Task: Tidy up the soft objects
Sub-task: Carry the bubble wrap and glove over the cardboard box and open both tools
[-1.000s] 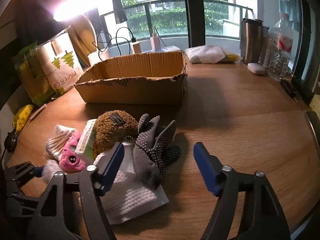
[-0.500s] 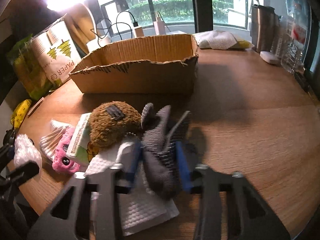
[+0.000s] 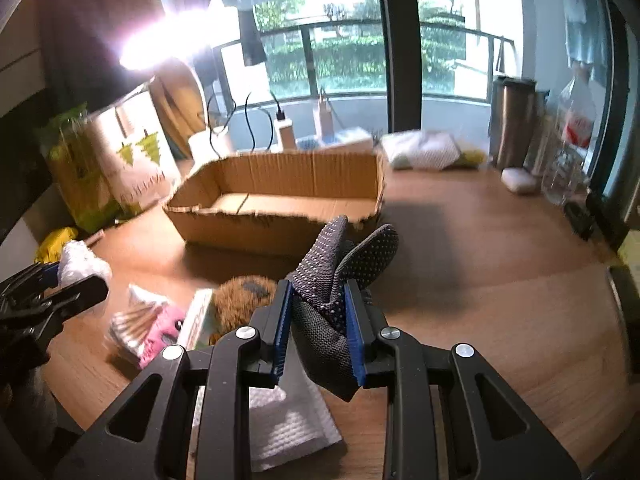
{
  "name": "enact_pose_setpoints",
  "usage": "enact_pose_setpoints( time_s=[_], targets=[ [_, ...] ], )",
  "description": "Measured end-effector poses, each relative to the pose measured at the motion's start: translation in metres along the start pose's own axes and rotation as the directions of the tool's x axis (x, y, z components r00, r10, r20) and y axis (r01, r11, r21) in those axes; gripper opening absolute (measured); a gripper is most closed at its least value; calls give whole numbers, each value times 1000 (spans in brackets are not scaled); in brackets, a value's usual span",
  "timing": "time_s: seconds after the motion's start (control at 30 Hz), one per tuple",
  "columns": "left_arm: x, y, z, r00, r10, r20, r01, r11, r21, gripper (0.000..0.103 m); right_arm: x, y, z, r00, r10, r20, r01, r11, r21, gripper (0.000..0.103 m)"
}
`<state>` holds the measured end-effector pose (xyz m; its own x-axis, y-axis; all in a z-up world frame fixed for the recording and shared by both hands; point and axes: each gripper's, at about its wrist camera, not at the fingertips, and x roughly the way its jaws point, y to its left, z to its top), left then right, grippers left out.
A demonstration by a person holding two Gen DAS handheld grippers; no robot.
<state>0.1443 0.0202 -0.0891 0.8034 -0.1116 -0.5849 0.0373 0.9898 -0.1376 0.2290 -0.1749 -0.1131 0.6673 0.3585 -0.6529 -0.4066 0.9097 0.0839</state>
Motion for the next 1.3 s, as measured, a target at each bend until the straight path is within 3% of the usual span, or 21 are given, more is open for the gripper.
enact_pose_setpoints(
  time_s=[0.47, 0.63, 0.93, 1.3],
  targets=[
    [23, -6, 59, 993, 17, 116, -25, 997, 70, 62, -8, -8, 39, 993, 17, 113, -14, 999, -32, 27],
    [40, -9, 78, 992, 6, 125, -17, 996, 91, 62, -2, -13, 54, 988, 26, 150, -20, 999, -44, 27],
    [87, -11, 97, 993, -27, 116, 23, 999, 35, 62, 28, -26, 72, 987, 57, 153, -53, 998, -35, 27],
    [155, -17, 93, 997, -75, 3, 75, 997, -19, 62, 85, -37, 81, 992, 92, 87, -90, 996, -28, 27]
  ],
)
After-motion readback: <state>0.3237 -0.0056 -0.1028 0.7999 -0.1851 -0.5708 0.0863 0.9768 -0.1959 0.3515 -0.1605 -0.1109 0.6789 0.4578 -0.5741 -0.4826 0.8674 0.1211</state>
